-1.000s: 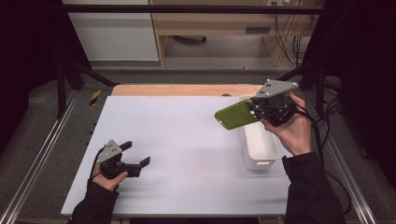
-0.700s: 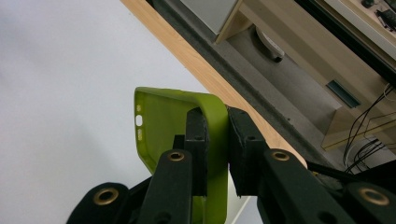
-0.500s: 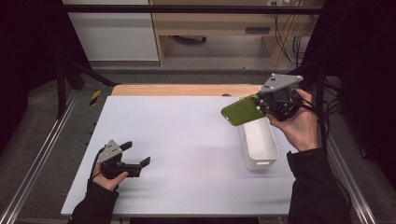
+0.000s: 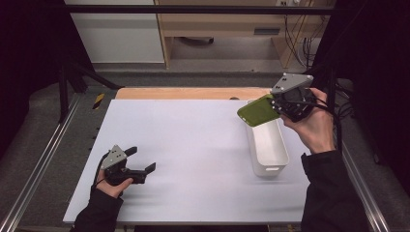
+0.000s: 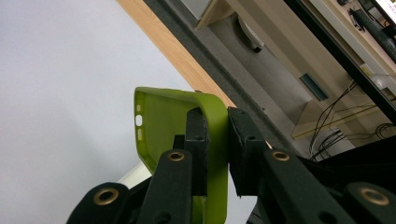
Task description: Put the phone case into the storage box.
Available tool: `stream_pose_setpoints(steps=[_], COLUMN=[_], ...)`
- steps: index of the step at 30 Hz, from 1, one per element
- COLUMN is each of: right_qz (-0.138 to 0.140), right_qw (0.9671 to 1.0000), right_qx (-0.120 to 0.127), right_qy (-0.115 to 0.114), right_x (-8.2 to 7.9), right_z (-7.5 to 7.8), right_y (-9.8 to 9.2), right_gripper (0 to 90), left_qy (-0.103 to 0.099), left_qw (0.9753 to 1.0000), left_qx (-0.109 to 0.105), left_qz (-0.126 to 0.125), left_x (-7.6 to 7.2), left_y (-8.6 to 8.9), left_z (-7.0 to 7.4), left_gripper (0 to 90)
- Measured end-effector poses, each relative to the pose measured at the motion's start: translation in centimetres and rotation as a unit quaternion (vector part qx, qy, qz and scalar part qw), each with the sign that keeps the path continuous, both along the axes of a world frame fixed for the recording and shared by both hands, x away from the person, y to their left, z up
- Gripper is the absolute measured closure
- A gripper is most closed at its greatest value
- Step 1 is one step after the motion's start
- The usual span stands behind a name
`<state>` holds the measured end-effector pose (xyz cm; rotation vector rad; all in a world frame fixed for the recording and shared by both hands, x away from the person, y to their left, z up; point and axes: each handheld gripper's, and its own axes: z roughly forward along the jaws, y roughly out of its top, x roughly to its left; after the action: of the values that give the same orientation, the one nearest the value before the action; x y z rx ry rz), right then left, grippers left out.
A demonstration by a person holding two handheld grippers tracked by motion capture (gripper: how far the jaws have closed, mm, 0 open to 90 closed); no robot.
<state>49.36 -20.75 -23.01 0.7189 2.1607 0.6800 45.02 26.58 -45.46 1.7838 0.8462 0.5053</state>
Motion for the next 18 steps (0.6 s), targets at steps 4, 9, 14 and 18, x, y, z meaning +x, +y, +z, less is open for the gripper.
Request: stream_pose_setpoints(steps=[4, 9, 14, 18], right_qz=[-0.008, -0.016, -0.024, -0.029], right_qw=[0.9999, 0.9996, 0.9991, 0.9983], right_qx=[-0.009, -0.022, -0.033, -0.05], right_qy=[-0.004, -0.003, -0.006, -0.006], right_x=[0.2, 0.5, 0.9, 1.2], right_z=[0.0, -0.1, -0.1, -0.3], right_y=[-0.2, -0.3, -0.5, -0.6], right_gripper=[79.5, 79.5, 79.4, 79.5], left_qy=[0.0, 0.0, 0.001, 0.001], left_qw=[1.0, 1.0, 1.0, 1.0], left_qx=[0.0, 0.001, 0.002, 0.002], left_qz=[0.0, -0.001, -0.001, -0.002], left_x=[0.0, 0.0, 0.0, 0.0], left_y=[0.0, 0.0, 0.0, -0.1], left_z=[0.0, 0.0, -0.1, -0.1], left_gripper=[1.0, 1.0, 1.0, 1.0])
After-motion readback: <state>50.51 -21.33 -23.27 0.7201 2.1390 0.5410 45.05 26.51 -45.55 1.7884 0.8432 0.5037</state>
